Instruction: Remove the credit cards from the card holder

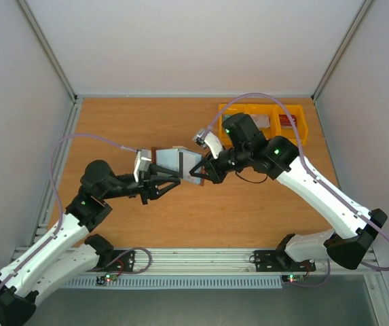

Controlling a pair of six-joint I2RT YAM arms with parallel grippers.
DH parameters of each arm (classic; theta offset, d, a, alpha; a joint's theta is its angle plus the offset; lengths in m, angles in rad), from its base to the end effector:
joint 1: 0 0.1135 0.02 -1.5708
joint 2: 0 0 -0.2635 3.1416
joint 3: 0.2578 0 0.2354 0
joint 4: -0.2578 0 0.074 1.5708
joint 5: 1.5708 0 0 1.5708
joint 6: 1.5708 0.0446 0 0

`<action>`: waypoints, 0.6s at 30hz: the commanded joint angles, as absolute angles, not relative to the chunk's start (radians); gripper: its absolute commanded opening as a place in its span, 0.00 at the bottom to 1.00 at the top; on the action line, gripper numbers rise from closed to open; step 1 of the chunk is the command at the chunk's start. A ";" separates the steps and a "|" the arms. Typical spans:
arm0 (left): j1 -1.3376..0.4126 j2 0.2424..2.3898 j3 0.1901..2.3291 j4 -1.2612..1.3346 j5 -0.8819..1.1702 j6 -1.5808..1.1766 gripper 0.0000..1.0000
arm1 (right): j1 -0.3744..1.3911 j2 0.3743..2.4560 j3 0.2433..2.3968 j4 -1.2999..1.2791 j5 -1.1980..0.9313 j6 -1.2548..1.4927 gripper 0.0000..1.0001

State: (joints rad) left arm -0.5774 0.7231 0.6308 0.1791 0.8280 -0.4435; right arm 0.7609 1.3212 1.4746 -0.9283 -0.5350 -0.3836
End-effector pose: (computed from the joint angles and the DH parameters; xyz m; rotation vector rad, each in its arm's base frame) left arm 0.1148 -0.1140 0.3357 0.8316 1.4732 -1.3979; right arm 0.1661 0.1895 0.3843 -1.4907 1.8174 0.8127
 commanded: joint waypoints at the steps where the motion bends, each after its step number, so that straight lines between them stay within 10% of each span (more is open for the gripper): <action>1: -0.609 0.723 0.604 0.245 0.759 -0.439 0.28 | 0.798 1.310 1.487 -0.860 -0.701 -0.442 0.01; 18: -0.595 0.693 0.586 0.262 0.858 -0.436 0.28 | 0.801 1.231 1.421 -0.735 -0.954 -0.535 0.01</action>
State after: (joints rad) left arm -0.5747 0.6678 0.5869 0.2192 0.8066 -0.4435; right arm 0.7864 1.2594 1.4170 -0.8410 -0.8265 -0.5133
